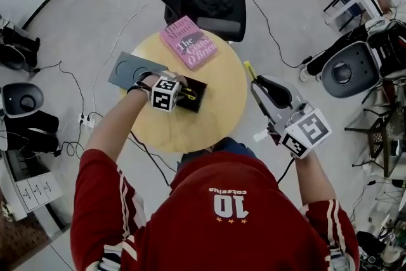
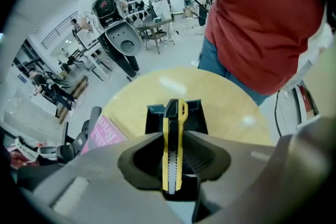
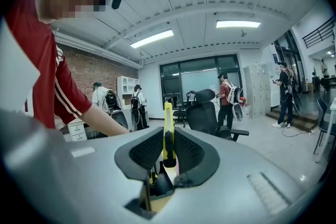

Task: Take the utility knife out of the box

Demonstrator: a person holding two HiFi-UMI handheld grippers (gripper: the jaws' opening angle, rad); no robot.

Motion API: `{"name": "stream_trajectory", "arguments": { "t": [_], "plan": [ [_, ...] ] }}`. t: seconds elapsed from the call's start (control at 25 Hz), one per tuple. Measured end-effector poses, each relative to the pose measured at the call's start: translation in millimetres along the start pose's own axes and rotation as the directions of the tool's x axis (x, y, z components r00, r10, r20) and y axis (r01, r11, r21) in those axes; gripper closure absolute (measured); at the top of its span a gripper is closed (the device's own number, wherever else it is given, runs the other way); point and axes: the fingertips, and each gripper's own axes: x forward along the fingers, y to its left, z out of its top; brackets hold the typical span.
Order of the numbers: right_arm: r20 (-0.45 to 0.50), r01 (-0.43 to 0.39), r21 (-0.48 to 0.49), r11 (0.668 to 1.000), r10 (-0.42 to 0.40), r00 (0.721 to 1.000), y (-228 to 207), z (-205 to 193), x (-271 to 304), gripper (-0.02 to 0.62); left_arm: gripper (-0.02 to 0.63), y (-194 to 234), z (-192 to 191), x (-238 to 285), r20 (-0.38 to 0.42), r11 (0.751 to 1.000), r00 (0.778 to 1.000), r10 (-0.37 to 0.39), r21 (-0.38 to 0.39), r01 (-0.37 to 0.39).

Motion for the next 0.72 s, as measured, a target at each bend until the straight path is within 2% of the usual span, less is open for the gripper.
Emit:
{"name": "stream_trajectory", "arguments": {
  "t": [0.2,0.36,0.52,0.72],
  "plan": [
    [0.018,-0.040,-0.014,0.999,0.040,0.999,11,17,4,0.532,0.479,11,16,-33,0.072,0.986,0.988,0.135,-0.112,-0.126],
    [0.039,-0.074,-0.028,0.997,0.075,0.996,19,29,4,0.532,0.479,23,27,-62,0.126,0.948,0.958,0.257,-0.227,-0.224],
    [0.063,-0.097,-0.022,0.995,0.098,0.993,19,37,4,0.532,0.479,29,43,-92,0.172,0.888,0.909,0.379,-0.343,-0.305],
    [0.100,-0.135,-0.017,0.991,0.137,0.986,28,48,13,0.532,0.479,24,55,-139,0.213,0.774,0.814,0.541,-0.505,-0.383]
  ]
}}
